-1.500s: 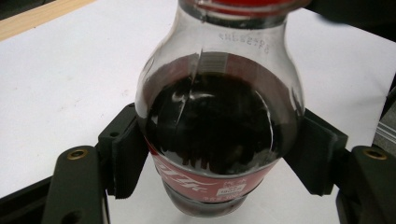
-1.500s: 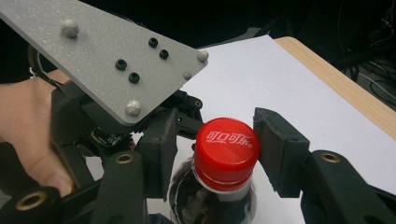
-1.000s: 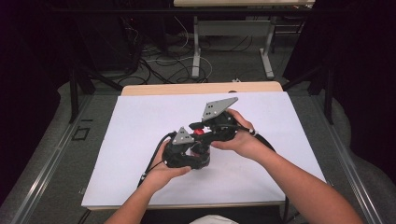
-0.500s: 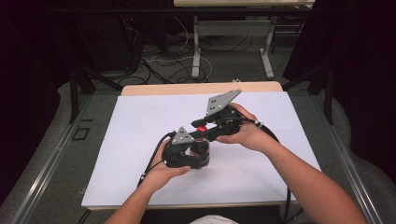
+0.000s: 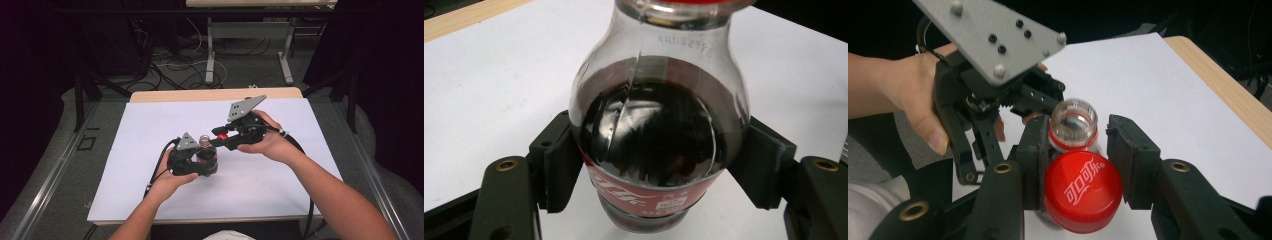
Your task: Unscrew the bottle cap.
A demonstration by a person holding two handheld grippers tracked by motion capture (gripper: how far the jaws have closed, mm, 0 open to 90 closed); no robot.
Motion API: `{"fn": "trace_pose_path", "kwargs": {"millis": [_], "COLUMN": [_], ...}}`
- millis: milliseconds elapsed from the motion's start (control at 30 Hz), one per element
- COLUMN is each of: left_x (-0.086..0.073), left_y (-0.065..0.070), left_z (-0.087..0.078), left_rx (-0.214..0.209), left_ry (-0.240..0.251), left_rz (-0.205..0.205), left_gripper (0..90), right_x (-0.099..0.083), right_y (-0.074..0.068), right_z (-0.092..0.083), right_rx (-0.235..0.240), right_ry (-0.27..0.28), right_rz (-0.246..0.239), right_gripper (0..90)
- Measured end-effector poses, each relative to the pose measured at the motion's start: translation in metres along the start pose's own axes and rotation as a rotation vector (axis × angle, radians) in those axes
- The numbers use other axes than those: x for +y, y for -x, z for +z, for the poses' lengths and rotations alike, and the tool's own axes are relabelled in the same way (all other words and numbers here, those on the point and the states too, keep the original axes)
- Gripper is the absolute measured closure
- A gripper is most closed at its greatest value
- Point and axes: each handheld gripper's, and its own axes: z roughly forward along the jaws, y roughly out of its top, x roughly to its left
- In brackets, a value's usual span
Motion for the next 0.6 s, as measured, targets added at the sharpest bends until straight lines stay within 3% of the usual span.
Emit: {"fn": "trace_pose_path", "kwargs": {"millis": [600], "left_x": [0.007], "left_y": [-0.01], "left_z": [-0.004], "left_rx": [0.028], "left_ry": [0.016], "left_rz": [-0.014], "left_gripper": [29.8], "right_x": [-0.041], "right_y": [0.0], "right_z": [0.0], "right_rx": [-0.067], "right_ry": [-0.091], "right_rz": [0.122], "right_gripper": [60.7]}}
